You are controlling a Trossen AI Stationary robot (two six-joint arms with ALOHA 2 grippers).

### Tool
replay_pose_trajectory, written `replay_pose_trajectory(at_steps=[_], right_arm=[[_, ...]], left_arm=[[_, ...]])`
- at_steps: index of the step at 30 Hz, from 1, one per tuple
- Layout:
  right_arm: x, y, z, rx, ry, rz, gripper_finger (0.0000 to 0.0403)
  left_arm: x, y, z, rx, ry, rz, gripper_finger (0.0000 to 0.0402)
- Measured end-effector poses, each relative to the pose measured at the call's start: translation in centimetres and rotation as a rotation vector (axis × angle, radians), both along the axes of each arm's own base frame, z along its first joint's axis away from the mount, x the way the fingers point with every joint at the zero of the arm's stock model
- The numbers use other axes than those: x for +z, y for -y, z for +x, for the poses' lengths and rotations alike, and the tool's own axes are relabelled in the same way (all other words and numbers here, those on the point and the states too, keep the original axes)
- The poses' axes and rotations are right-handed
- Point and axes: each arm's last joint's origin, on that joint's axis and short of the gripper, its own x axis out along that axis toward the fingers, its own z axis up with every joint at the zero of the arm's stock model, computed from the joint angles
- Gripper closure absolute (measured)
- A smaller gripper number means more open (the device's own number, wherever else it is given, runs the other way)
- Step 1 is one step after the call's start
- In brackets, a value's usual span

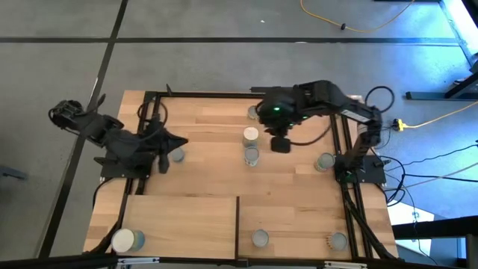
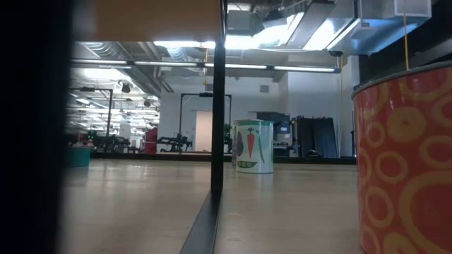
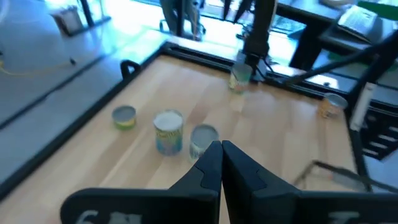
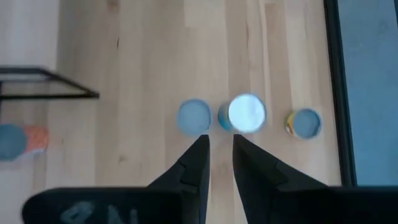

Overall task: Pick and place cans onto a shelf
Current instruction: Put the canned cherries on the shelf

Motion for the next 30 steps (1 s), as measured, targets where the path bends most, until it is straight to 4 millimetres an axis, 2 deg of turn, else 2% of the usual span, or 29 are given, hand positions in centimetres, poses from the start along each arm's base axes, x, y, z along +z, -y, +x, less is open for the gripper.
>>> replay_pose_trajectory(at_steps=[9, 13, 22, 27, 30], right_arm=[[4.6, -1.3, -6.2, 0.048, 0.176, 0.078, 0.0331], [5.8, -1.4, -8.3, 0.03, 0.226, 0.091, 0.0331], [7.4, -1.4, -11.5, 0.022, 0.306, 0.097, 0.0331], [8.1, -1.4, -13.2, 0.057, 0.345, 0.07, 0.0331], [8.4, -1.4, -14.0, 0.059, 0.363, 0.068, 0.0331]], left_arm=[[-0.5, -3.0, 5.9, 0.04, 0.006, 0.005, 0.0401], [-1.2, -4.7, 8.7, 0.046, 0.005, 0.022, 0.0398], [-4.7, -7.6, 13.3, -0.102, -0.126, -0.059, 0.0347], [-7.3, -8.6, 15.9, -0.243, -0.219, 0.069, 0.0338], [-8.6, -9.2, 17.7, -0.284, -0.215, 0.101, 0.0338]])
